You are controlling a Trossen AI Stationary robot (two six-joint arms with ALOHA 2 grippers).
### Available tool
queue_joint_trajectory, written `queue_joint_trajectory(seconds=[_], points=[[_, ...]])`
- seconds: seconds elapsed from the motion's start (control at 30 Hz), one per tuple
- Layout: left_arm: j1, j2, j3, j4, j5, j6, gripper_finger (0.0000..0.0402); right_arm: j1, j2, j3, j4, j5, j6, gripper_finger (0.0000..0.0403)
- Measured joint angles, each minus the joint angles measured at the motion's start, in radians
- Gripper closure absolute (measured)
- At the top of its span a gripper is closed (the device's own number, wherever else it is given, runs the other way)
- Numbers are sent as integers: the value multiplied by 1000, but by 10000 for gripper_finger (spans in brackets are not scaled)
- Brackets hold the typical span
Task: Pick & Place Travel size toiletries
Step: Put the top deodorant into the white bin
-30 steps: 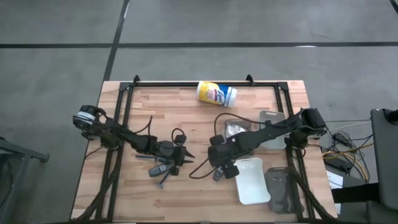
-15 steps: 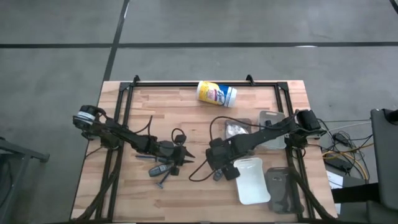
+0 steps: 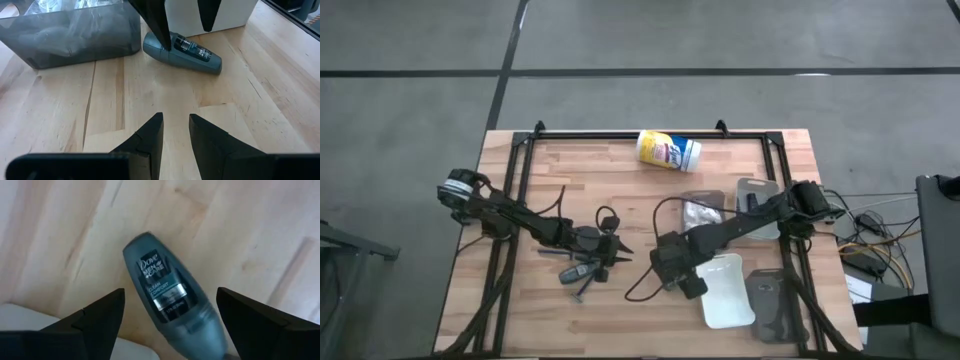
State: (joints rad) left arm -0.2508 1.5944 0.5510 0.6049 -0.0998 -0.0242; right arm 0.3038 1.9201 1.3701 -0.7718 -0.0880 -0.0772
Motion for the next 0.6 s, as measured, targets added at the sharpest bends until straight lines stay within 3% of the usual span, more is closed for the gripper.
queue_joint_trajectory(seconds=[0.23,0.6], points=[[0,0,0,-11,0,-1,302,0,93,46,-31,0,22,101],[0,0,0,-20,0,-2,302,0,180,136,-186,11,-55,166]])
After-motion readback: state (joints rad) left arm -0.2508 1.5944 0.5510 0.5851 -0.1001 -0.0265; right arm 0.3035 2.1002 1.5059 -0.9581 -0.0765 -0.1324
